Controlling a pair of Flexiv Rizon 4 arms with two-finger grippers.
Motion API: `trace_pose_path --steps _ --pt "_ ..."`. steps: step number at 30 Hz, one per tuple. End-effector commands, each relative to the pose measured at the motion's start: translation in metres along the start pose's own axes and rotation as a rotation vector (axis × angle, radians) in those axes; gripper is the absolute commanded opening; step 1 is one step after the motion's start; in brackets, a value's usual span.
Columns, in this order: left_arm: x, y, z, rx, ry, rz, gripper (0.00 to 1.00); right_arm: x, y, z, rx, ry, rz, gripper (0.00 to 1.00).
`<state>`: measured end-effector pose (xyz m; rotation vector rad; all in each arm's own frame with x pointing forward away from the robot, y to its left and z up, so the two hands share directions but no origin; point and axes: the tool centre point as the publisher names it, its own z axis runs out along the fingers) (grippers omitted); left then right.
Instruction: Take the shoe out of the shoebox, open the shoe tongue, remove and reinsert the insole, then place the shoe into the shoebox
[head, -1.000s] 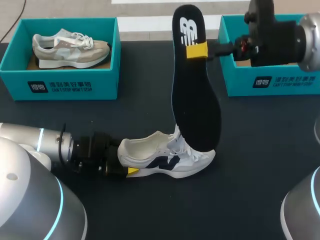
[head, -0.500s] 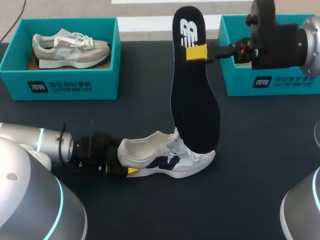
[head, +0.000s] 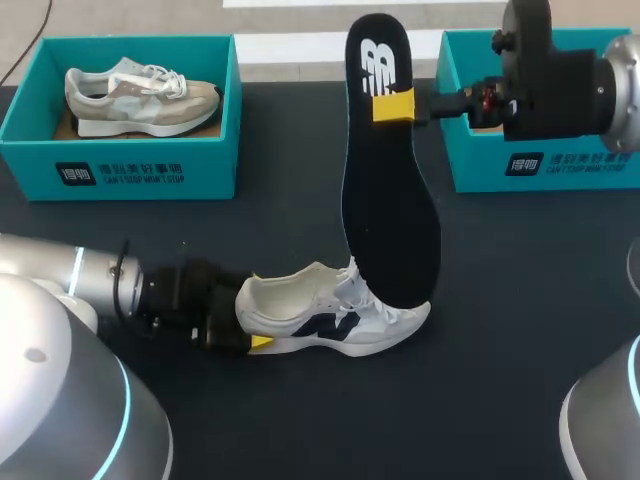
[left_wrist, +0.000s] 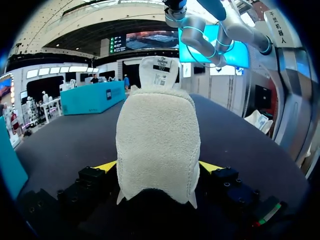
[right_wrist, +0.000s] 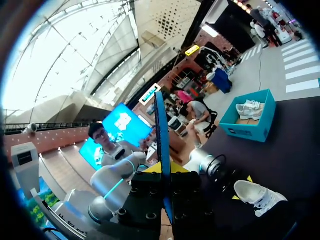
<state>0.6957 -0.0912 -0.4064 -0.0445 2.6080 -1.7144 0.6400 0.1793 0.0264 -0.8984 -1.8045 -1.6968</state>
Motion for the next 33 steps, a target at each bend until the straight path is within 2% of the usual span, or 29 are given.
trace_pose_path --steps 1,5,19,27,33 --pt "-0.002 -0.009 -0.008 -0.032 0.016 0.003 1.0 -0.001 0.001 0.003 0.002 -0.001 0.002 0.0" --pt "-0.004 -0.016 -0.015 -0.103 0.007 0.018 1.0 -0.001 0.001 0.003 0.002 -0.001 0.002 0.0" --pt "-0.004 -0.02 -0.018 -0.096 0.006 0.021 1.0 -0.001 0.001 0.003 0.002 -0.001 0.002 0.0" --pt "-0.002 -0.03 -0.028 -0.195 0.004 0.078 1.0 -0.001 0.001 0.003 0.002 -0.001 0.002 0.0" --pt "-0.003 -0.035 -0.03 -0.306 -0.022 0.089 1.0 -0.001 0.001 0.003 0.002 -0.001 0.002 0.0"
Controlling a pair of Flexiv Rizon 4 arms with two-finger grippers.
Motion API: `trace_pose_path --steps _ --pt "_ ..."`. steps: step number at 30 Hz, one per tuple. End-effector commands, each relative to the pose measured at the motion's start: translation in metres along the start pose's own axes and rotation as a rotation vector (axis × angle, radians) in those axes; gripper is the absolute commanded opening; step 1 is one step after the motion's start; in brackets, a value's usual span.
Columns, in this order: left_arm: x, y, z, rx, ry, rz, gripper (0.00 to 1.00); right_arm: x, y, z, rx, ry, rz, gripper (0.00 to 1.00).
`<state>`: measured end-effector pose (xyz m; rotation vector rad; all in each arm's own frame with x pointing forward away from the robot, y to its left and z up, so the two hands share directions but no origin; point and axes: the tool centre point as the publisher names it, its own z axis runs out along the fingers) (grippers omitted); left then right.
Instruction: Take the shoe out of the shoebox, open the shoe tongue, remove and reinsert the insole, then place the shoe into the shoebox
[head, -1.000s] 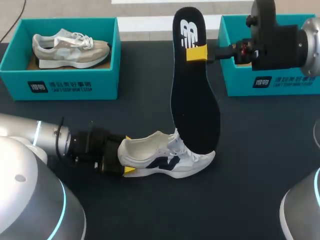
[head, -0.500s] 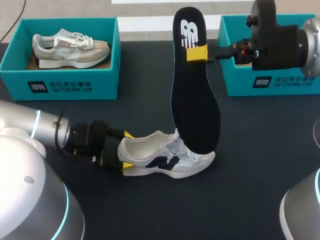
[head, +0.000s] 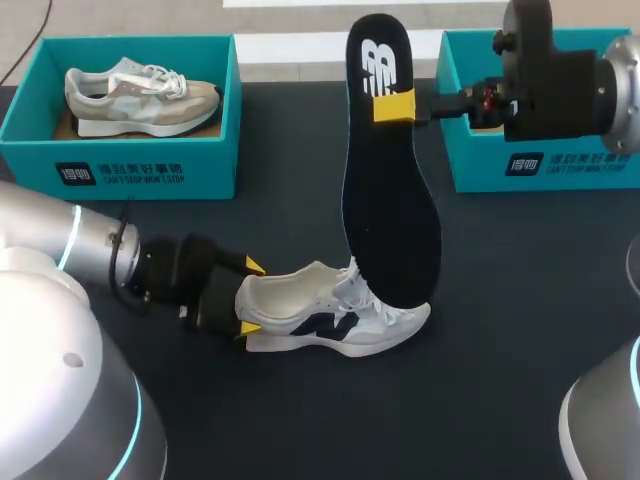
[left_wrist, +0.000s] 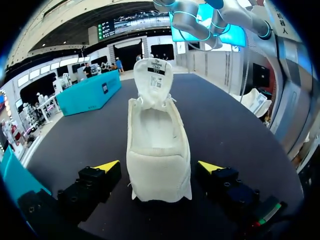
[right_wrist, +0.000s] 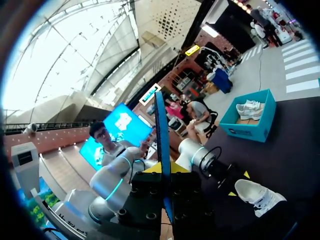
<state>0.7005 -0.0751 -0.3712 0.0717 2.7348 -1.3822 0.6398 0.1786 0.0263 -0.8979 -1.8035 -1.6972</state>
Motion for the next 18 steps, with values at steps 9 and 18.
trace_pose_path --steps 9,18 --pt "-0.002 -0.019 -0.013 -0.232 0.017 -0.036 1.0 -0.001 0.001 0.004 0.002 -0.002 0.001 0.0" --pt "-0.002 -0.021 -0.014 -0.313 0.029 -0.017 1.0 -0.001 0.001 0.004 0.002 -0.002 0.001 0.0"
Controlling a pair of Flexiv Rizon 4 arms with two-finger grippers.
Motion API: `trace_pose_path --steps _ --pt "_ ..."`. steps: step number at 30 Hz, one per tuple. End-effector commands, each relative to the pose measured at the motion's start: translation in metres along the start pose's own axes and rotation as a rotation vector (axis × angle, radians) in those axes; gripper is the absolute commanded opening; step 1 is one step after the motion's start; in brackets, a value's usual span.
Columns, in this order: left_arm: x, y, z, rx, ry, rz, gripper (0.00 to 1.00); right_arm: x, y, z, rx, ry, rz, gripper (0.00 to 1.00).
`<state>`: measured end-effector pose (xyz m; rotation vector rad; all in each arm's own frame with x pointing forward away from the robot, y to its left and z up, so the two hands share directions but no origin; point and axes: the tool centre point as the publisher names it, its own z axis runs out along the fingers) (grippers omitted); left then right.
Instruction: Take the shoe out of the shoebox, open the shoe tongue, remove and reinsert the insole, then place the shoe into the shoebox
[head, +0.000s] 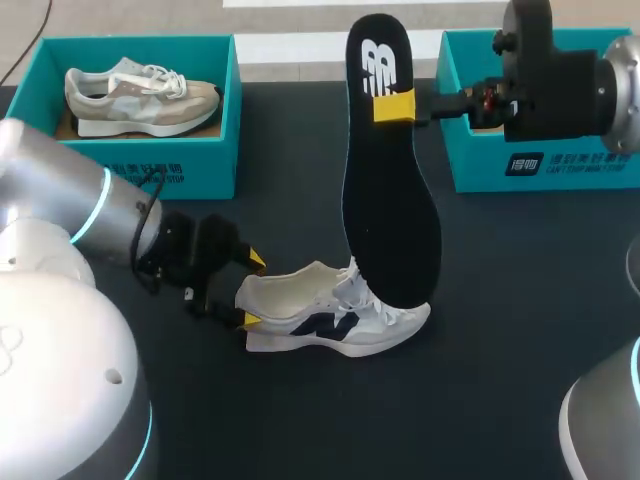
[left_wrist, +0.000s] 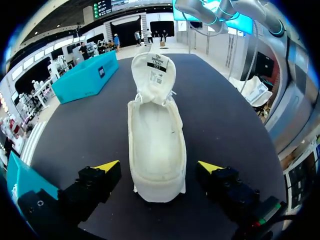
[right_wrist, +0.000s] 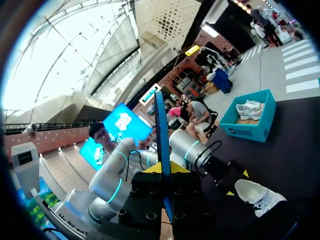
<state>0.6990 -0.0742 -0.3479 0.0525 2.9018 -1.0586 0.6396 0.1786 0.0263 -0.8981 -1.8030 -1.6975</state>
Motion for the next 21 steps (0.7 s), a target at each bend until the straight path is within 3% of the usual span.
trace_pose_path --steps 1,8,11,15,21 --pt "-0.001 -0.003 -0.001 -0.077 0.004 -0.001 1.0 -0.001 0.001 0.003 0.002 -0.002 0.001 0.0" --pt "-0.001 -0.006 -0.002 -0.089 0.006 0.016 1.0 -0.001 0.001 0.003 0.002 -0.002 0.001 0.0" --pt "-0.001 -0.014 -0.004 -0.201 -0.028 0.035 1.0 -0.001 0.001 0.003 0.002 -0.002 0.001 0.0" --pt "-0.004 -0.017 -0.008 -0.286 0.055 0.032 1.0 -0.001 0.001 0.003 0.002 -0.002 0.001 0.0" --pt "-0.005 -0.022 -0.012 -0.436 0.055 0.047 1.0 -0.001 0.001 0.003 0.002 -0.002 0.001 0.0"
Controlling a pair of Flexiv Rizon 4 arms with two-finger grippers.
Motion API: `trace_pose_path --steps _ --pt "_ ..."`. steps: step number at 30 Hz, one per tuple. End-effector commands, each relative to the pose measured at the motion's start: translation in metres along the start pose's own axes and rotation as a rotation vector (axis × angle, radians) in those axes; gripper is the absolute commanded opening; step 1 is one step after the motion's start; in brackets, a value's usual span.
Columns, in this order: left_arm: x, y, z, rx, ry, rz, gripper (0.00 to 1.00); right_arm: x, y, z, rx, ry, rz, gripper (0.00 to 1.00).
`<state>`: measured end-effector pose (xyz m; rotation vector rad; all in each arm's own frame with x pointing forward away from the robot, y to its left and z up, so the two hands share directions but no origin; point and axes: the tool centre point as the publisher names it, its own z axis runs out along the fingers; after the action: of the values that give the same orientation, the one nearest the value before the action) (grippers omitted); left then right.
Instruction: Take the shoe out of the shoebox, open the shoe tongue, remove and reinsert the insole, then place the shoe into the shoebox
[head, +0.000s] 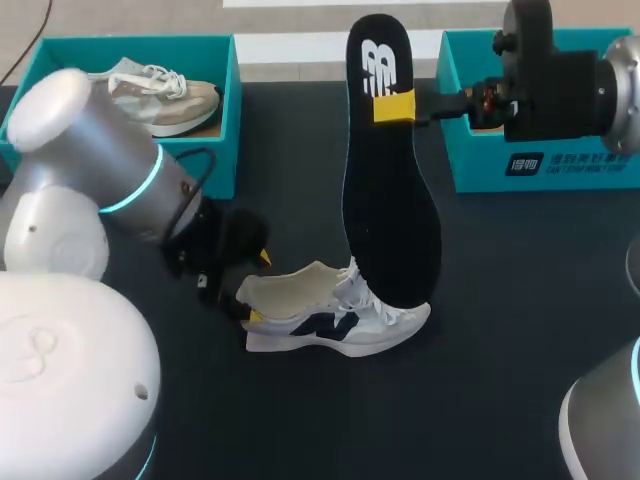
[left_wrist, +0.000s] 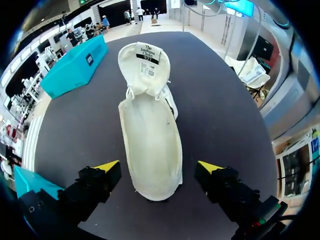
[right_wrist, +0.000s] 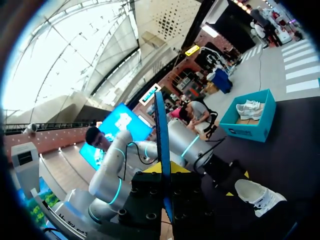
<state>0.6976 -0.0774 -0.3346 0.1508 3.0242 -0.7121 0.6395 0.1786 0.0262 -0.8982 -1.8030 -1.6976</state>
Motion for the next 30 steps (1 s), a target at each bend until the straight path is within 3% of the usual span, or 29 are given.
trace_pose_path --steps 1,16,30 --pt "-0.007 -0.01 -0.005 -0.219 0.012 -0.022 1.0 -0.001 0.002 0.004 0.003 -0.002 0.001 0.0" --pt "-0.007 -0.012 0.0 -0.406 0.063 -0.049 1.0 -0.001 0.002 0.004 0.003 -0.002 0.001 0.0" --pt "-0.006 -0.008 0.005 -0.384 0.05 -0.076 1.0 -0.001 0.002 0.004 0.003 -0.002 0.001 0.0"
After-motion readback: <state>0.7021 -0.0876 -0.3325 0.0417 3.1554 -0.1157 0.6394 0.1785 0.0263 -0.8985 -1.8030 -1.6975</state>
